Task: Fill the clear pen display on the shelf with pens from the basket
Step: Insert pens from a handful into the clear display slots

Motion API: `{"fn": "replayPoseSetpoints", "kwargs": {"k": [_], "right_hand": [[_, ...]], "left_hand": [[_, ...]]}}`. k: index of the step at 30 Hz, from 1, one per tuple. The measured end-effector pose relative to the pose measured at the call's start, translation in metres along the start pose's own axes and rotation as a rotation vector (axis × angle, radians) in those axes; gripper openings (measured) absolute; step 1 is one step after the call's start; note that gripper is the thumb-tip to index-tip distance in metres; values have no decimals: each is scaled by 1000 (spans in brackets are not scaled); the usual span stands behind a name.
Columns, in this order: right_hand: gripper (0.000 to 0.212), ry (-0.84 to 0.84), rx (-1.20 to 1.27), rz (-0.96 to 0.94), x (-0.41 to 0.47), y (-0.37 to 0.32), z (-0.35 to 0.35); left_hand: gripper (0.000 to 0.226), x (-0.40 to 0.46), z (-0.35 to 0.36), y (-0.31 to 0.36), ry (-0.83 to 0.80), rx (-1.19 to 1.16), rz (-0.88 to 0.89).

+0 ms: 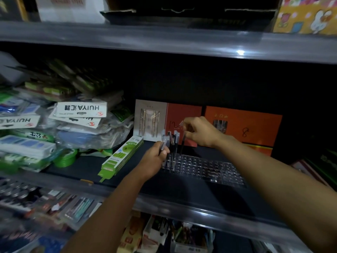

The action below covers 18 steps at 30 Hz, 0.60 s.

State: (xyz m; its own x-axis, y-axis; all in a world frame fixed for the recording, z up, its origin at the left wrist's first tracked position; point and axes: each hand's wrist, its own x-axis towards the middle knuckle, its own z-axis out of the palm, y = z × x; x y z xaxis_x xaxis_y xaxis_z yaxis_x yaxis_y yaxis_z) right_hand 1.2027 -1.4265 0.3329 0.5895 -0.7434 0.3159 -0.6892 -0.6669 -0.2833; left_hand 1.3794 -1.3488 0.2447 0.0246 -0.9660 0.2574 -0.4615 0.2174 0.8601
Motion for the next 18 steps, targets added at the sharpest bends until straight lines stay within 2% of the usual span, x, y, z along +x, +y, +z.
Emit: {"fn": "replayPoseSetpoints", "kwargs": {"k": [7, 12, 18], "right_hand": [[6, 25, -5, 18, 13, -1, 7], [12, -30, -36, 14, 17, -2, 7], [5, -33, -57, 11, 17, 2, 15]], "left_hand": [[17, 0, 0, 0, -26, -36, 27], [16, 1, -1, -2, -31, -30, 39], [15, 4, -2, -6, -40, -23, 37]]}}
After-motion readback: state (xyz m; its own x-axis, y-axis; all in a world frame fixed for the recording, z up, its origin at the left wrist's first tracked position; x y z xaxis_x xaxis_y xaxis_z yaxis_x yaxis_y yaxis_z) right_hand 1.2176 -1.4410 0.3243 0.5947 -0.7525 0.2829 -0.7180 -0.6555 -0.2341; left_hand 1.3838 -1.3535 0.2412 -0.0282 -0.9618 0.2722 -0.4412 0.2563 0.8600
